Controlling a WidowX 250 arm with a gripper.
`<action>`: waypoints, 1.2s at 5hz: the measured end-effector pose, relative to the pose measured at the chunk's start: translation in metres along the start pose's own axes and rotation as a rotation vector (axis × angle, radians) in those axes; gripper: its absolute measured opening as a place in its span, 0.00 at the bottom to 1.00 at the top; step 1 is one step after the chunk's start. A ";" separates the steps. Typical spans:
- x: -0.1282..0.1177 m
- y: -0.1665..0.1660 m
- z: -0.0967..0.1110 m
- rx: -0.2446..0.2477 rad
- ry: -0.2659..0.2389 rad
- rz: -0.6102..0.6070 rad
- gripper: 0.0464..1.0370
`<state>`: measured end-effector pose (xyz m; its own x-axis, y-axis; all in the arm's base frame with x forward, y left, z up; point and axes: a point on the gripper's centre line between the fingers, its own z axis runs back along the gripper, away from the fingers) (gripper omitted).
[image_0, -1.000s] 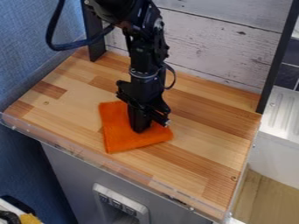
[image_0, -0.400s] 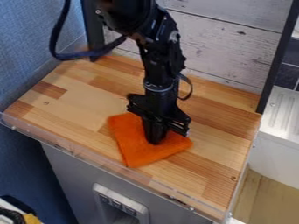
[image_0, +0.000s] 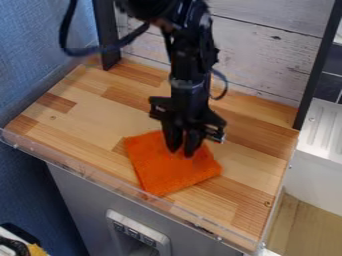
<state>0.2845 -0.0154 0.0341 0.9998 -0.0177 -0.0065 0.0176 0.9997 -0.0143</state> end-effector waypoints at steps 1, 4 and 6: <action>0.017 0.012 0.022 -0.001 -0.011 0.018 0.75; 0.062 0.056 0.069 0.007 -0.006 0.028 0.96; 0.072 0.069 0.074 0.010 -0.007 0.010 0.96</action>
